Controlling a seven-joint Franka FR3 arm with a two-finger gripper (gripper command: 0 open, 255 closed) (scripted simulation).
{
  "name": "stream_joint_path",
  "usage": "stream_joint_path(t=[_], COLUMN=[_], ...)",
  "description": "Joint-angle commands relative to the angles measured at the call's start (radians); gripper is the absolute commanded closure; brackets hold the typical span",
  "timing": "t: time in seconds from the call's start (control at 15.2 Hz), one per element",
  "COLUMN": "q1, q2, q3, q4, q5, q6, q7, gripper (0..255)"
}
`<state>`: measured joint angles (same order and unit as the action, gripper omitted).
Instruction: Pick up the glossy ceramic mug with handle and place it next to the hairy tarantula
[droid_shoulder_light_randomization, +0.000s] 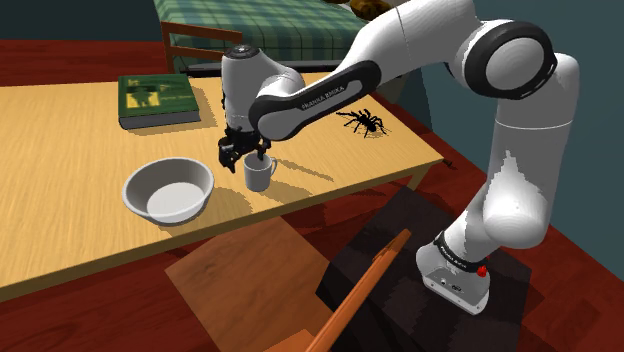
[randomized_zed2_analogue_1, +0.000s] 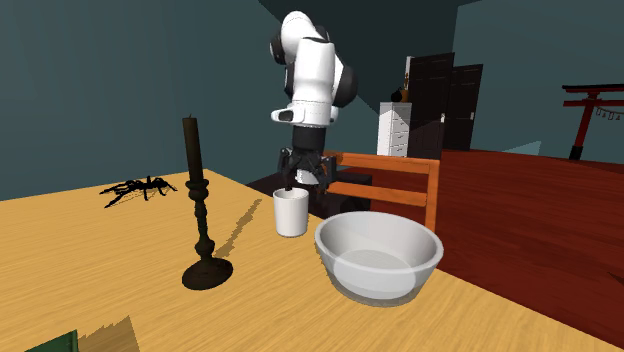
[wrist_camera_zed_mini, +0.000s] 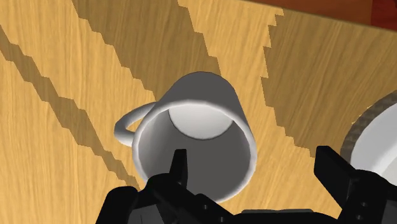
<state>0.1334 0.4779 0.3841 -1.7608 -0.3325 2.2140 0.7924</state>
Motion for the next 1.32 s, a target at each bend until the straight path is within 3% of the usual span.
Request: stream_joint_path(t=[0.0, 0.79, 0.86, 1.25], q1=[0.003, 0.009, 0.009, 0.009], q2=[0.020, 0.058, 0.058, 0.058], q3=[-0.006, -0.019, -0.019, -0.019], q4=[0.004, -0.004, -0.004, -0.004], q5=[-0.009, -0.029, -0.029, -0.029], q6=[0.016, 0.058, 0.058, 0.058], q7=[0.005, 0.017, 0.017, 0.017], gripper=[0, 0, 255, 255])
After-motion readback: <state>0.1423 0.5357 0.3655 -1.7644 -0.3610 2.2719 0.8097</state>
